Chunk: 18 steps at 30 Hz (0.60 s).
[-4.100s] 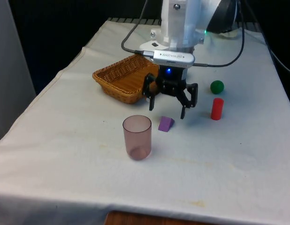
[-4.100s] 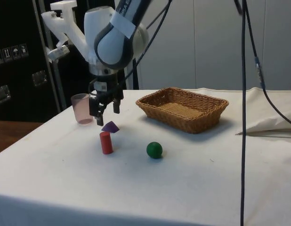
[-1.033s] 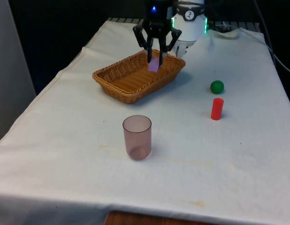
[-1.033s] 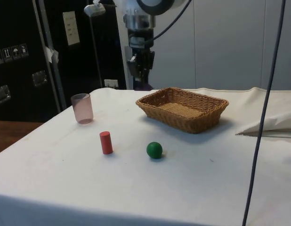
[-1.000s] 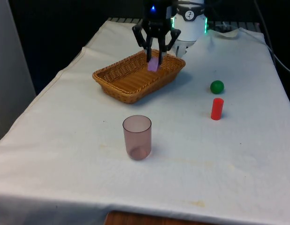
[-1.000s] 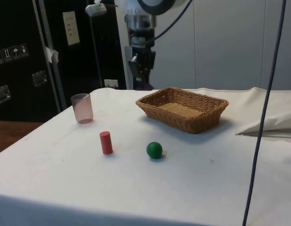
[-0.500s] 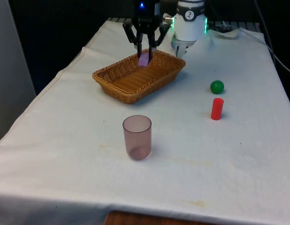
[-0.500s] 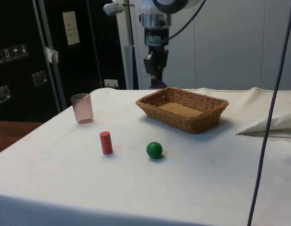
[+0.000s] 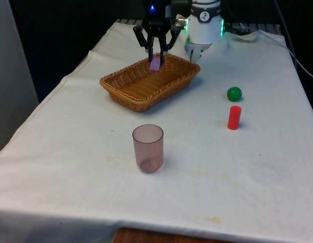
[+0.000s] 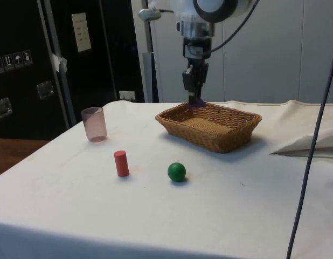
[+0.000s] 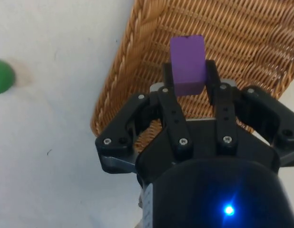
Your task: Pick up the triangular block and place it into the basket.
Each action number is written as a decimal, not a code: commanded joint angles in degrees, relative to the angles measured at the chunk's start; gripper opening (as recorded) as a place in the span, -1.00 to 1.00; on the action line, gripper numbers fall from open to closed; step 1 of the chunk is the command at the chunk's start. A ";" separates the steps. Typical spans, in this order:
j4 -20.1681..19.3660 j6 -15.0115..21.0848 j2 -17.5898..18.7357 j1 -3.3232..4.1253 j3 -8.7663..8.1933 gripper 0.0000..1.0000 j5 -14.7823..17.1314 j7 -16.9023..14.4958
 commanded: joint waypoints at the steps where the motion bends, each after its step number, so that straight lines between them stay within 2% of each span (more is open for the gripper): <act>1: -0.97 2.01 0.06 -0.17 -0.17 -0.34 -0.74 0.23; 6: -4.24 6.70 0.17 -0.17 -0.63 -0.34 -0.52 -0.34; 7: -4.70 7.39 0.23 -0.17 -0.69 -0.34 -0.46 -0.46; 8: -4.47 6.36 0.11 0.00 -0.63 -0.34 0.00 -0.52; 9: -5.16 8.08 0.23 -0.17 -0.74 -0.34 -0.40 -0.52; 12: -6.59 10.26 0.52 -0.06 -0.92 -0.34 0.00 -0.86; 15: -7.56 11.75 0.17 0.06 -0.86 -0.34 0.69 -1.26; 18: -7.22 11.63 0.86 0.00 -0.97 -0.34 0.06 -0.74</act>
